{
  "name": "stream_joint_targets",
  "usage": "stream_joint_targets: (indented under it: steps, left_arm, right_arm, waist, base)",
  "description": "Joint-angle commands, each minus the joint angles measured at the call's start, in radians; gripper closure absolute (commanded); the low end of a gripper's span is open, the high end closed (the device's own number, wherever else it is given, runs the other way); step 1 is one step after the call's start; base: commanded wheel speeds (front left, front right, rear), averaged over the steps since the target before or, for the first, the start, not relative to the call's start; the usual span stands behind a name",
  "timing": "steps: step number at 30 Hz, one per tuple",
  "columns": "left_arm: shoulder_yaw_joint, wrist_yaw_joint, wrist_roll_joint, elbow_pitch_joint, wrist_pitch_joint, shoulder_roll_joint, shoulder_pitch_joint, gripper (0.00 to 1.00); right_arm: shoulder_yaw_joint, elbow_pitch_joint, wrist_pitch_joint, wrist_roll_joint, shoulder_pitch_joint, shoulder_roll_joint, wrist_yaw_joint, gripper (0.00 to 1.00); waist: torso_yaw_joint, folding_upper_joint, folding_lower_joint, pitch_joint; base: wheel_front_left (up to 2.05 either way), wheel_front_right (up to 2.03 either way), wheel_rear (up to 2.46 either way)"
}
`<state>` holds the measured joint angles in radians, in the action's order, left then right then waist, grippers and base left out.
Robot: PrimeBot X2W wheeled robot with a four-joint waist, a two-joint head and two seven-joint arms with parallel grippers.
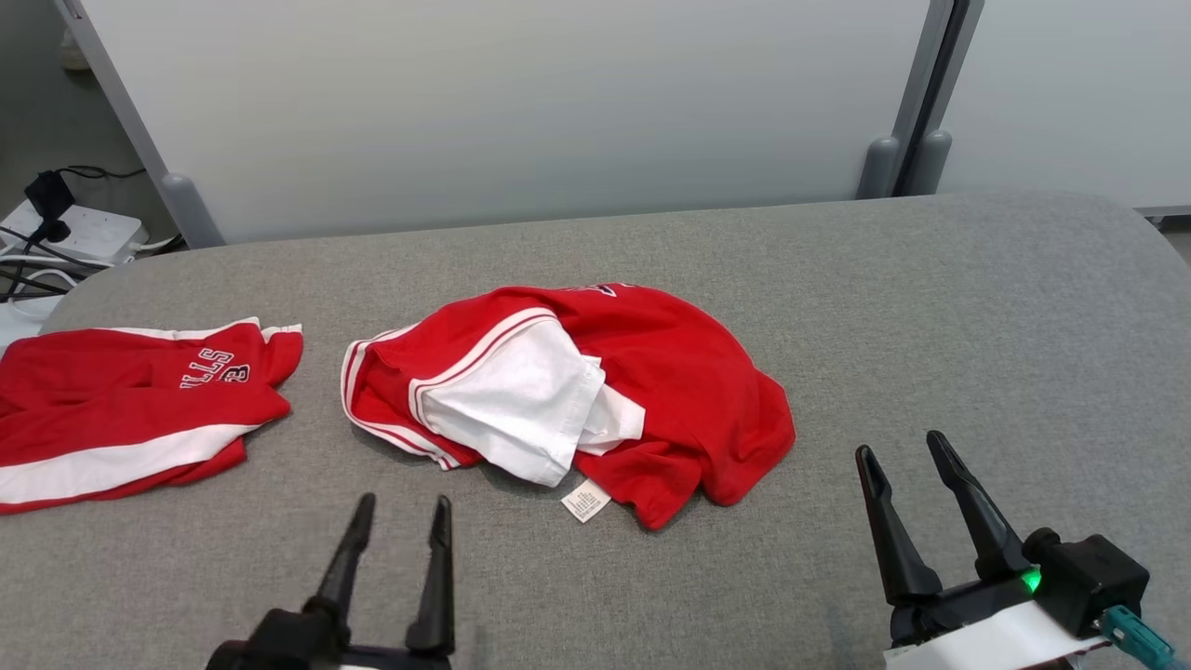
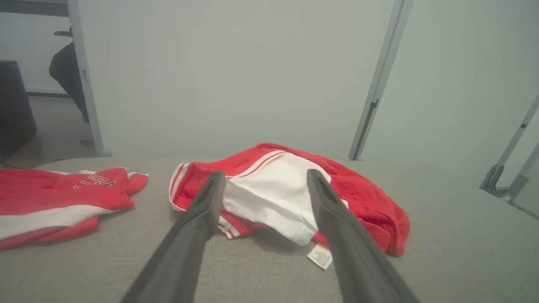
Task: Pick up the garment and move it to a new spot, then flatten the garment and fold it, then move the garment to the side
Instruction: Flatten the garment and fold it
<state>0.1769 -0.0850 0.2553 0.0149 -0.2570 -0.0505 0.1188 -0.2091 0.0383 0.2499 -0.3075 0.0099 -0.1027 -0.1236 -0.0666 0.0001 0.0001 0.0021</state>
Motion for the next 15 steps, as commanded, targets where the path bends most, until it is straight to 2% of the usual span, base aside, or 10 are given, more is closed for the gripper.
stream_joint_targets:
  steps: [1, 3, 15]
  left_arm:
    - [-0.004, 0.018, -0.007, -0.014, -0.005, 0.0, -0.027, 0.0]
    - [0.023, 0.031, -0.024, -0.051, -0.005, 0.0, -0.049, 0.0]
    - [0.154, 0.041, -0.042, -0.271, -0.005, 0.0, -0.258, 0.0]
  right_arm:
    - [-0.022, -0.029, 0.012, -0.003, -0.019, -0.01, -0.007, 0.0]
    - [-0.022, -0.029, 0.012, -0.004, -0.02, -0.01, -0.007, 0.0]
    - [-0.03, -0.037, 0.012, -0.007, -0.067, -0.016, -0.007, 0.0]
  waist:
    - [0.002, -0.0001, 0.0, 0.003]
    - [0.006, -0.0001, 0.0, 0.01]
    - [0.006, -0.0001, 0.0, 0.101]
  base:
    - [0.0, 0.0, 0.0]
    - [0.0, 0.0, 0.0]
    - [0.0, 0.0, 0.0]
